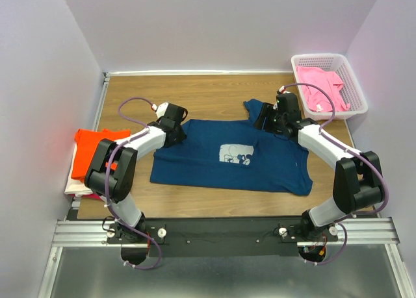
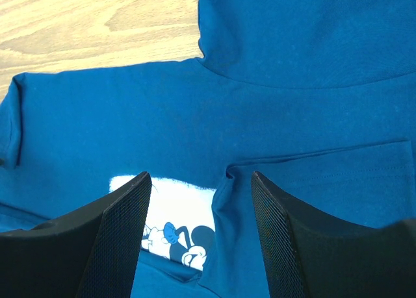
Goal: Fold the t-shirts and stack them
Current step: Fold the tshirt
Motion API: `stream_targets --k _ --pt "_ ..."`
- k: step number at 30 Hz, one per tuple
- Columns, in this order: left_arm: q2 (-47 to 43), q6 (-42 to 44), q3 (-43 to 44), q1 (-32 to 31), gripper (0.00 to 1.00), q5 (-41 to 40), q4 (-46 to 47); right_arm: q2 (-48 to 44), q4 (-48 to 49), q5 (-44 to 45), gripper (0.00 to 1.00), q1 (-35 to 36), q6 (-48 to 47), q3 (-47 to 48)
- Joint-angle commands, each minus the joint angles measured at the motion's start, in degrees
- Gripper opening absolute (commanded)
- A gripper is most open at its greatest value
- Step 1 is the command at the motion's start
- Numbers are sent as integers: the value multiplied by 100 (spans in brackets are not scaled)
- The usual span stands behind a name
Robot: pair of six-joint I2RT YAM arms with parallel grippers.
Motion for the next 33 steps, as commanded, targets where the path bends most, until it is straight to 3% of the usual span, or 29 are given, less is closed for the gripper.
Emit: stream_targets --k 1,22,30,33 --pt "120 -88 60 -70 41 -244 -14 -31 92 84 70 -5 -103 -98" --pt "410 97 323 -167 38 -340 -22 -14 100 110 70 -5 -86 -115" --pt "454 167 473 -167 26 -402 -93 -14 100 110 70 -5 -77 -116" --pt "454 211 596 -149 11 -507 -198 4 101 101 70 -5 -77 -107"
